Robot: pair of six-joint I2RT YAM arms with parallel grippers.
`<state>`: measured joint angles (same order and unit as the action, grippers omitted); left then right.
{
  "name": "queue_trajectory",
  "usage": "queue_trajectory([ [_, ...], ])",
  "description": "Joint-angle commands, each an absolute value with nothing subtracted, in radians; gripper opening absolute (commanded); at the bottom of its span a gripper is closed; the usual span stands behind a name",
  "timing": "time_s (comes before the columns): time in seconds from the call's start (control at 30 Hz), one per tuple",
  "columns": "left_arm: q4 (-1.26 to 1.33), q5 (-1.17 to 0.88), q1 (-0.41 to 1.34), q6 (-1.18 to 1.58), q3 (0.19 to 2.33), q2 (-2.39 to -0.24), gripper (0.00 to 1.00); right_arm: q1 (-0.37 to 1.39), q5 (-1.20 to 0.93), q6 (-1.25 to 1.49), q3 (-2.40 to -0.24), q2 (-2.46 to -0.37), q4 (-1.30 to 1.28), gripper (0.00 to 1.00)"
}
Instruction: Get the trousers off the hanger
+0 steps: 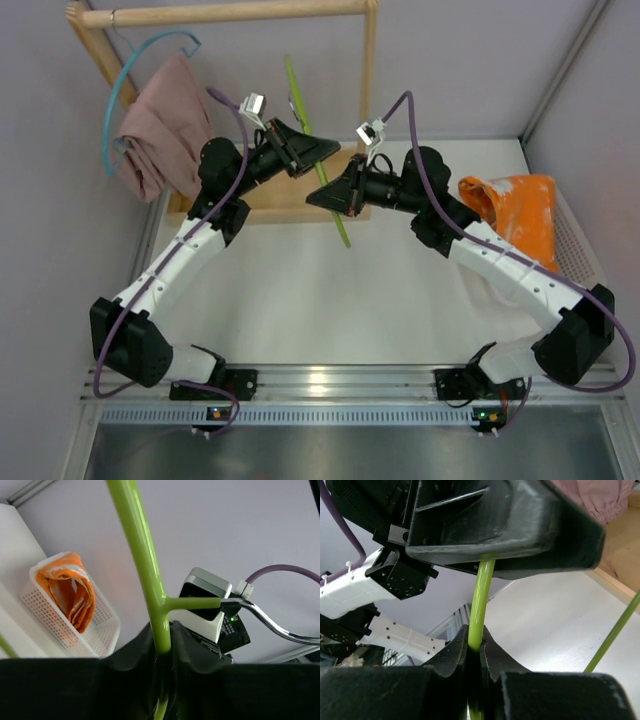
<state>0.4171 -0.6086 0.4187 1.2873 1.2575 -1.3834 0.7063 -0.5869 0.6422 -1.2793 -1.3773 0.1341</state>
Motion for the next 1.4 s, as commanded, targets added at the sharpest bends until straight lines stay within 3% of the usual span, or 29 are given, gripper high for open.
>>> queue_trajectory([
  [0.0, 0.466, -0.609, 0.414, 1.296, 1.239, -1.347, 0.31, 0.716, -0.595, 0.699, -1.338, -1.325, 0.248, 0.00],
  [0.2, 0.445, -0.637, 0.397, 1.227, 1.190, -1.293, 0.71, 0.698, -0.594, 0.796, -1.336, -1.328, 0.288, 0.00],
  [0.3, 0.410, -0.643, 0.373, 1.186, 1.155, -1.240, 0.98, 0.667, -0.609, 0.891, -1.351, -1.354, 0.337, 0.00],
  [0.67, 0.198, -0.637, 0.236, 0.894, 1.111, -1.039, 0.99, 0.578, -0.603, 1.014, -1.658, -1.566, 0.211, 0.00],
  [1.17, 0.195, -0.626, 0.227, 0.911, 1.057, -0.982, 0.99, 0.503, -0.509, 1.132, -1.977, -1.767, 0.152, 0.00],
  [1.37, 0.195, -0.618, 0.226, 0.907, 1.052, -0.980, 0.99, 0.494, -0.480, 1.143, -1.965, -1.789, 0.089, 0.00],
])
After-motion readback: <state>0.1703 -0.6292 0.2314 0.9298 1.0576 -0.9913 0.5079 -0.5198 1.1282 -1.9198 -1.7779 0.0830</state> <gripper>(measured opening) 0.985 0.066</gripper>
